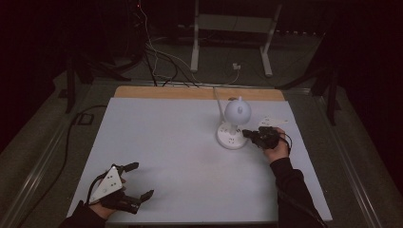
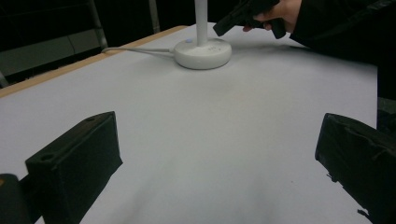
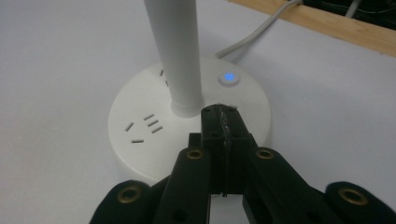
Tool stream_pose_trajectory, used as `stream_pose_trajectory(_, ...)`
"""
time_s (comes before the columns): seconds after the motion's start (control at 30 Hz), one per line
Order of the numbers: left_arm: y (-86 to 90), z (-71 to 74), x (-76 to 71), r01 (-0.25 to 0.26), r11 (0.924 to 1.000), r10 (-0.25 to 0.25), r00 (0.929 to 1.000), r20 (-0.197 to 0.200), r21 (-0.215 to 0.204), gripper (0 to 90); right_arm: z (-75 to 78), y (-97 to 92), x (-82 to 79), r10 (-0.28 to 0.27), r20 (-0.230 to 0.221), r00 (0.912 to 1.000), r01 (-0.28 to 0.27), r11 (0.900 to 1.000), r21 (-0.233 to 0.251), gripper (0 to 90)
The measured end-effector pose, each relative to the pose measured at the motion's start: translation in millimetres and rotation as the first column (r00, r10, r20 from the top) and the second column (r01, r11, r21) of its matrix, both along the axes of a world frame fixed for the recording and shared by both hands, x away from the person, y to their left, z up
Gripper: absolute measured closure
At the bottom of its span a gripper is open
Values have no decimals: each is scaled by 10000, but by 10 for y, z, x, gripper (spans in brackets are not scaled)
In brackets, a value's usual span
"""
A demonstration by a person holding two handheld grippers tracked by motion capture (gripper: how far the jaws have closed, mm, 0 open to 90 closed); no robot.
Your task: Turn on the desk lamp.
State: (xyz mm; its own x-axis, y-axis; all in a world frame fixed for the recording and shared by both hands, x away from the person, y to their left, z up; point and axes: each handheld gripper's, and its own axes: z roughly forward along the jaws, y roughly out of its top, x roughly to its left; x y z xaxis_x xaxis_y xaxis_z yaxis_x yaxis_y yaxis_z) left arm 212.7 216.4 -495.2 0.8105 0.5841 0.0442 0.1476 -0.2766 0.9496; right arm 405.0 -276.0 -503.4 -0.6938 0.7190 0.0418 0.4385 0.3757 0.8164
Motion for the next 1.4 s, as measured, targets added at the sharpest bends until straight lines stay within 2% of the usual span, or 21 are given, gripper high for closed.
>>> stream_pose_trajectory(0.1,-3,-1,-2,7,10000,-7,10000,15,21,5,-17,19,8,-16,30,10000,17,9999,-115,900)
stream_pose_trajectory(0.73,-6,-1,0,1,10000,-1,10000,-31,61,5,-60,60,-13,46,-77,10000,-46,10000,-48,900)
stream_pose_trajectory(0.9,-8,-1,-3,2,10000,-2,10000,-10,98,5,-58,82,-12,70,-66,10000,-71,9999,-157,900)
stream_pose_trajectory(1.4,-13,-3,-2,31,9999,-31,10000,-8,140,5,-73,23,-6,-112,-91,9999,113,9999,81,900)
